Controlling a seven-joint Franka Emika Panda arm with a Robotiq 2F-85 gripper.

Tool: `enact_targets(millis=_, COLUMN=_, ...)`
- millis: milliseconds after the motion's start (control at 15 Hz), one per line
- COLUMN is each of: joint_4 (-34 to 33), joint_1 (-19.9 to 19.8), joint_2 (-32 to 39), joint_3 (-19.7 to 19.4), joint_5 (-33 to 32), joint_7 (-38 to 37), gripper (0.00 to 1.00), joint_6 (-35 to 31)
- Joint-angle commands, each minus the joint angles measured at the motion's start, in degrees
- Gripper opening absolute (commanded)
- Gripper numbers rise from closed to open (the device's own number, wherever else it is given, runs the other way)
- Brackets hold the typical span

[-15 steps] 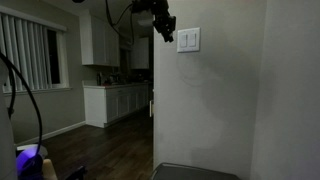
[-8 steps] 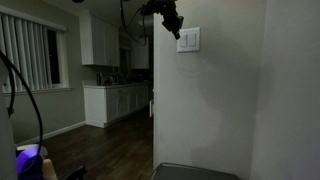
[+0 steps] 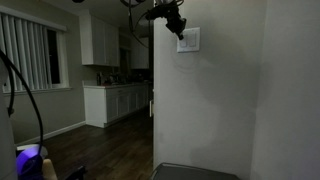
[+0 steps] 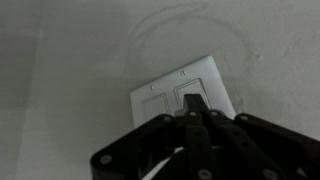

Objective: Switch on the light

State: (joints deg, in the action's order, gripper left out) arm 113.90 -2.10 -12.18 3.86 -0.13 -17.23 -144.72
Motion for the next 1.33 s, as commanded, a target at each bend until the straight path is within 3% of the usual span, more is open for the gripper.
enact_targets(millis=0, joint_4=-1.99, joint_1=-0.48, joint_2=1.96, joint_3=0.96, joint_5=-3.55, joint_7=-3.81, gripper=0.00, joint_6=-2.54)
enact_targets(millis=600, joint_4=-2.12, joint_1=-0.64, joint_2=2.66, joint_3=1.27, joint_5=-7.30, joint_7=-7.67, gripper=0.00, joint_6=-4.84)
enact_targets(millis=867, joint_4=-0.36, joint_1=-0.37, joint_2=-0.03, joint_3=0.64, joint_5=-7.45, joint_7=-5.82, gripper=0.00, joint_6=0.67)
enact_targets(millis=1267, joint_4=6.29, joint_1=1.04, joint_2=-9.38, joint_3=-2.67, joint_5=0.54, joint_7=2.05, gripper=0.00, joint_6=14.69)
